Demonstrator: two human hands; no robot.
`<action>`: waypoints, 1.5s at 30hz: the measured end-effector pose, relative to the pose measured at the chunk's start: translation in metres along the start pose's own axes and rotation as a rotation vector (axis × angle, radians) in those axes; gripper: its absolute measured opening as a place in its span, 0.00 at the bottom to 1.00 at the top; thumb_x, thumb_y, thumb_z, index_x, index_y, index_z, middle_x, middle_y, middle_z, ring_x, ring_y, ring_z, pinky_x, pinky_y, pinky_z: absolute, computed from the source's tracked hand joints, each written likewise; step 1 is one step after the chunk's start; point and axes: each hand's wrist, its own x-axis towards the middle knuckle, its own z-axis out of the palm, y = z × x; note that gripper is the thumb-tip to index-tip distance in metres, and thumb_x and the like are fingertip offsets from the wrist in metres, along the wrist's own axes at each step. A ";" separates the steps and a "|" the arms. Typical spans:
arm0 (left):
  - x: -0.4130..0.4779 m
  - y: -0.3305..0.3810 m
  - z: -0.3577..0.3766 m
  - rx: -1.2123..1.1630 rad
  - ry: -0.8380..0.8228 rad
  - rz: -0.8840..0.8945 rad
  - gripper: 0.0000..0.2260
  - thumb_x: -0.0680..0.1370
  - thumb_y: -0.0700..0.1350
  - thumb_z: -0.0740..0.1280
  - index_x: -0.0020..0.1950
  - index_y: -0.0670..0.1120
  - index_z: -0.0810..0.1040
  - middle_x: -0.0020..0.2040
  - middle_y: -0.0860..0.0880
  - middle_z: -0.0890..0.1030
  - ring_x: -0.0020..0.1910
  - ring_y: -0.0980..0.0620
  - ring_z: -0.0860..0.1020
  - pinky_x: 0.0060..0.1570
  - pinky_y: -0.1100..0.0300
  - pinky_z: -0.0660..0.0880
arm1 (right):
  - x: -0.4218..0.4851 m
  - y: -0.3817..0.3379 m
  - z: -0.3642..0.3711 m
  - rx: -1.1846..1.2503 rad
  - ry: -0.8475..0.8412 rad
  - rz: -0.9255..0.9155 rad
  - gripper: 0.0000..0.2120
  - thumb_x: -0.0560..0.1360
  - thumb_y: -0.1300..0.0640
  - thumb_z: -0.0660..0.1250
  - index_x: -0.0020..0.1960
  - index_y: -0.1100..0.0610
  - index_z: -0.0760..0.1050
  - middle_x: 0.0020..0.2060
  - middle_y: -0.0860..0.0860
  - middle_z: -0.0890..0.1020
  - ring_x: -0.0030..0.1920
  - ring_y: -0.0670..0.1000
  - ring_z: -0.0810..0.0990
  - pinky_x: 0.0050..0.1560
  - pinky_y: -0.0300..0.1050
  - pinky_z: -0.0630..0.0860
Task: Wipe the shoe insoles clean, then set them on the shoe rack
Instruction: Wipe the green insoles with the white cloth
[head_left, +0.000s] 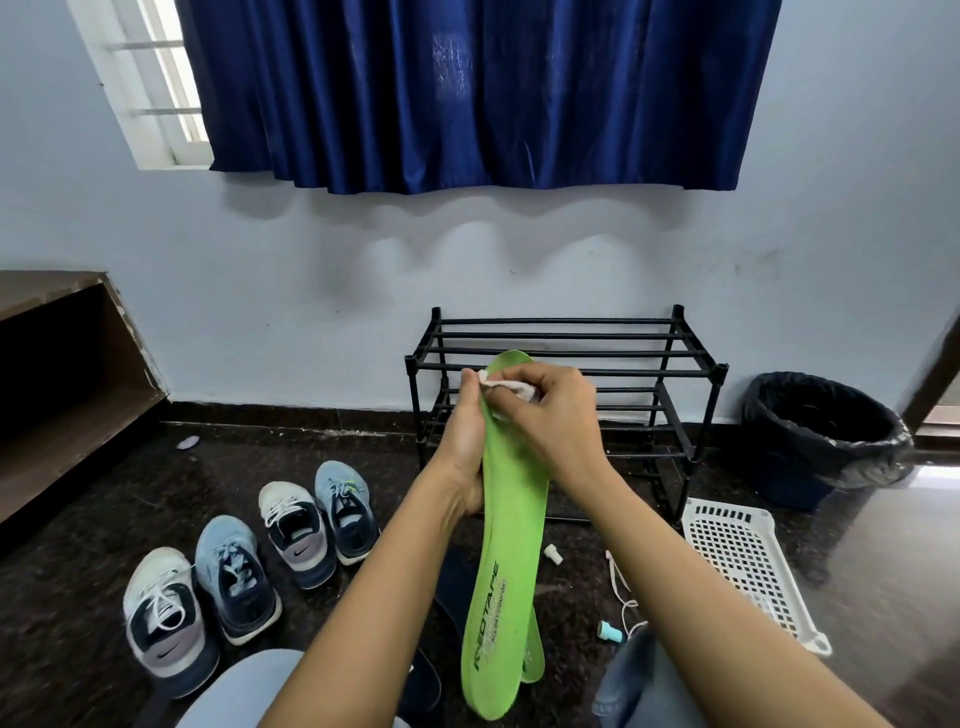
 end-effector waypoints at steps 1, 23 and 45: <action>0.002 0.003 -0.003 -0.025 0.007 0.005 0.35 0.79 0.69 0.47 0.43 0.42 0.80 0.34 0.41 0.82 0.31 0.46 0.82 0.29 0.58 0.79 | -0.002 0.000 0.001 -0.002 -0.033 0.002 0.05 0.68 0.60 0.73 0.43 0.53 0.84 0.35 0.47 0.83 0.34 0.40 0.77 0.36 0.35 0.71; 0.091 -0.005 -0.022 -0.359 -0.037 0.125 0.44 0.75 0.74 0.41 0.54 0.40 0.81 0.51 0.40 0.82 0.46 0.40 0.83 0.45 0.45 0.80 | 0.022 0.056 -0.070 0.282 -0.422 0.328 0.04 0.70 0.63 0.72 0.43 0.56 0.82 0.35 0.50 0.82 0.35 0.46 0.76 0.34 0.36 0.70; 0.217 -0.220 -0.112 -0.197 0.519 -0.244 0.21 0.83 0.60 0.52 0.68 0.51 0.73 0.64 0.47 0.79 0.61 0.47 0.76 0.61 0.50 0.71 | -0.048 0.334 -0.003 -0.010 -0.149 0.823 0.05 0.66 0.54 0.77 0.38 0.54 0.83 0.34 0.51 0.84 0.35 0.46 0.80 0.38 0.40 0.77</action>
